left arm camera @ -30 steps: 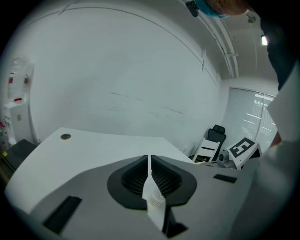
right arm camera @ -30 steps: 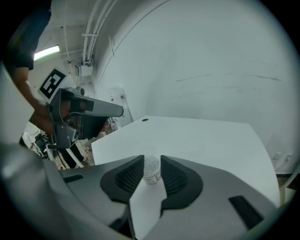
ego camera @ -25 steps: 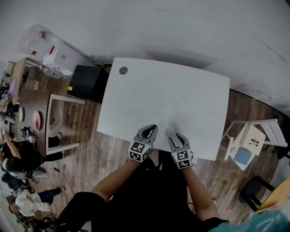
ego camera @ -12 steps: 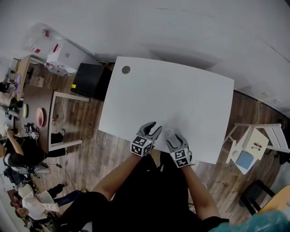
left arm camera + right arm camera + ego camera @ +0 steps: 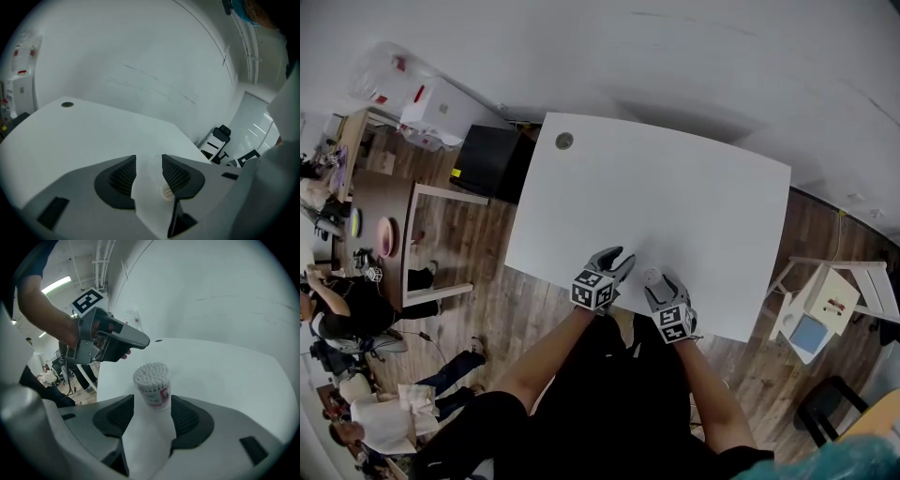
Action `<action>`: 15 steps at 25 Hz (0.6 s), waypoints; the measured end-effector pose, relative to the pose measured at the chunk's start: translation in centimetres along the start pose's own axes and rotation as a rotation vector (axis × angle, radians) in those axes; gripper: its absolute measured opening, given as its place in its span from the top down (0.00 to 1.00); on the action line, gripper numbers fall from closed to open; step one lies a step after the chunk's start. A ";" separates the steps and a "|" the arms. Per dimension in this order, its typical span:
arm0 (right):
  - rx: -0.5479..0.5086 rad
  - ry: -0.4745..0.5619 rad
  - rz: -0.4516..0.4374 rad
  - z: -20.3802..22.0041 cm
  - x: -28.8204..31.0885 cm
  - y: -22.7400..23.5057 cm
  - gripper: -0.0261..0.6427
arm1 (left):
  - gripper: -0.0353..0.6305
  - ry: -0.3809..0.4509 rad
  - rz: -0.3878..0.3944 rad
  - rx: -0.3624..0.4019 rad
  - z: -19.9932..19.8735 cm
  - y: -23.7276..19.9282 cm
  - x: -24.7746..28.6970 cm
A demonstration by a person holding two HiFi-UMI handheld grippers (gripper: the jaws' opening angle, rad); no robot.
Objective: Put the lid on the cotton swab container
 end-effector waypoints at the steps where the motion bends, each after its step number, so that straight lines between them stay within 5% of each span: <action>1: 0.004 -0.002 0.000 0.0 0.2 0.0 0.61 | 0.70 -0.009 0.013 -0.008 0.0 -0.1 0.2; 15: -0.018 -0.005 0.022 -1.0 1.0 0.5 0.61 | 0.70 -0.097 0.090 -0.047 0.7 -0.1 2.4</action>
Point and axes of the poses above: the fingertips, and each gripper's own axes: x forward along the fingers, y to its right, z out of its underside, the point moved 5 cm from there along -x, backward along the fingers, and after that the axes turned 13 degrees about -y, right-handed, at the moved point
